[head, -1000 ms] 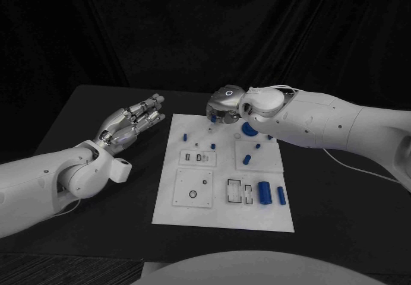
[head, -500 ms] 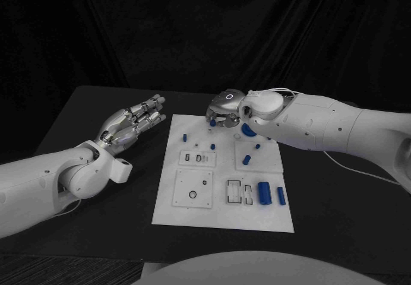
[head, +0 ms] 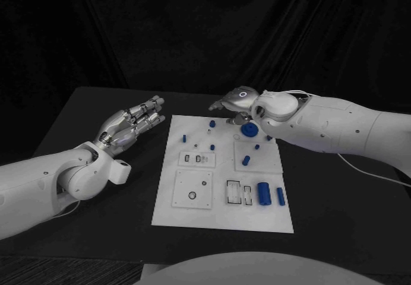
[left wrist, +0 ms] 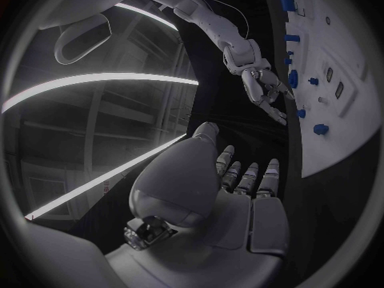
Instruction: Assemble the parts on the task board
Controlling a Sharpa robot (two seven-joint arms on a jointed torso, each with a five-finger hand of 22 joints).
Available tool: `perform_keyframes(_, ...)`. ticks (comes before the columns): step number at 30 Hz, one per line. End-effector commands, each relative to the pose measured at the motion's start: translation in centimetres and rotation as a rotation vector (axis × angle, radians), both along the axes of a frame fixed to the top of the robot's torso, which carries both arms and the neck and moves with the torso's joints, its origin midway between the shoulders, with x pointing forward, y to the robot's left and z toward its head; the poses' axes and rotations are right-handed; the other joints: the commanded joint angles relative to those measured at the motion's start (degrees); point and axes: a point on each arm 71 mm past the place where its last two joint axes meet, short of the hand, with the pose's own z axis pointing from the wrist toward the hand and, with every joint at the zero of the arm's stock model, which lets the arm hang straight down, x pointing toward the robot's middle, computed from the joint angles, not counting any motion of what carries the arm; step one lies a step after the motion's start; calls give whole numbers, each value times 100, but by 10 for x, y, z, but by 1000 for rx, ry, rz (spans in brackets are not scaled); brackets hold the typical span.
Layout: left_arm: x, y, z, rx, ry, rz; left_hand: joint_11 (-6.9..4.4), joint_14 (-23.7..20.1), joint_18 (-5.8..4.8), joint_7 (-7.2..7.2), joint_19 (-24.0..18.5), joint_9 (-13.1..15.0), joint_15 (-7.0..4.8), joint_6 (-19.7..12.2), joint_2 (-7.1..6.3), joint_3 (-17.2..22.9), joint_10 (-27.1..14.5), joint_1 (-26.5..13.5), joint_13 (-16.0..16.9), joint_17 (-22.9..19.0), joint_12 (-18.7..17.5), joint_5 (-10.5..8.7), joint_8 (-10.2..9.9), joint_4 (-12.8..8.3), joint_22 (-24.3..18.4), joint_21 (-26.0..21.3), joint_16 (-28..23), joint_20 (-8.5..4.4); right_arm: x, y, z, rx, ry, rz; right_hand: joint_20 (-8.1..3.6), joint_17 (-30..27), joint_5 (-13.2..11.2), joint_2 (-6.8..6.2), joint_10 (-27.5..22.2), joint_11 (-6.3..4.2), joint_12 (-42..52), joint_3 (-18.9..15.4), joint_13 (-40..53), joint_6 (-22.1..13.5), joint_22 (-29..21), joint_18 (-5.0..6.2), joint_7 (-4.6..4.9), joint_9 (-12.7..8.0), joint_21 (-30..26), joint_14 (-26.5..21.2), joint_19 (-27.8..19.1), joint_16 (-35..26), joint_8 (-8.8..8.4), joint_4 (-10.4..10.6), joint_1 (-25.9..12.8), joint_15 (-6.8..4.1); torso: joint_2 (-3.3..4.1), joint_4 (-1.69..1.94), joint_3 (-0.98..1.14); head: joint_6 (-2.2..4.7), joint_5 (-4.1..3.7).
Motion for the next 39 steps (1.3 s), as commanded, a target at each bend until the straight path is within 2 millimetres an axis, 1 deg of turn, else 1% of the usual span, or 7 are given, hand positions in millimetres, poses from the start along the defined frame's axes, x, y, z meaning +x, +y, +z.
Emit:
perform_keyframes(1,-2,0,7,-74,-79,-13,37,-13,25,-1,11,7,36,23,23,22,-14,31,2,-1,16,21,37,-2,10,23,-21,28,-4,-10,13,102,-92,-7,-18,170,-147,61,265,-2,124,-112,63,441,157,58,81,68,80,90,110,146,129,44,-94,-31,-7,2,-1,10,22)
perform_keyframes(7,-2,0,6,-74,-77,-14,44,-13,23,4,11,6,36,22,23,31,-21,31,1,-1,14,19,36,-7,10,23,-21,28,-15,-37,18,151,-76,-17,-39,661,-598,168,1154,-1,603,-403,271,1276,532,-30,451,169,384,376,412,567,380,375,-536,-48,-25,-22,-6,9,34)
perform_keyframes(9,-2,0,5,-74,-76,-14,46,-14,21,7,15,6,39,20,32,53,-34,35,-3,-1,11,21,34,-15,11,26,-21,28,-18,-46,18,173,-54,-31,-116,328,-601,134,2303,-205,1736,-514,924,1073,365,21,674,80,200,175,236,292,227,320,-467,-165,-30,-24,-4,15,51)
perform_keyframes(12,-3,0,5,-74,-74,-15,47,1,19,10,17,6,41,23,45,81,-38,41,-3,4,10,20,33,-26,11,28,-16,28,-20,-53,17,182,-31,-51,-212,283,-655,205,1582,-273,3636,-719,2574,1075,336,37,733,-5,77,131,151,240,152,418,-479,-180,-46,-31,-4,-3,60)
perform_keyframes(13,-3,0,4,-75,-73,-16,47,1,18,10,17,5,41,23,45,81,-38,41,-3,4,10,20,33,-26,11,28,-16,28,-21,-56,16,184,-22,-62,-169,1126,-753,224,2730,-331,6086,-822,5187,1107,540,-18,757,-20,253,399,312,870,153,536,-609,-169,-44,-30,-3,-4,52)
perform_keyframes(17,-3,0,3,-75,-70,-17,51,3,17,12,20,5,45,19,53,99,-40,45,-4,5,10,16,32,-33,12,29,-15,29,-23,-68,11,187,21,-112,-115,4310,-778,278,4353,-314,8500,-1031,8362,1400,946,-114,768,60,589,1219,550,3061,281,844,-919,-119,-54,-44,-5,28,59)
perform_keyframes(39,-3,-1,1,-76,-66,-20,37,25,11,6,40,4,65,15,63,177,-79,51,-13,12,1,0,29,-64,19,45,-8,30,-28,-90,-18,125,174,-221,-175,5048,-503,265,4503,-318,8616,-1092,8560,1571,1543,-265,740,162,1120,1466,1018,3494,226,1155,-1043,-201,-66,-33,-4,-27,81)
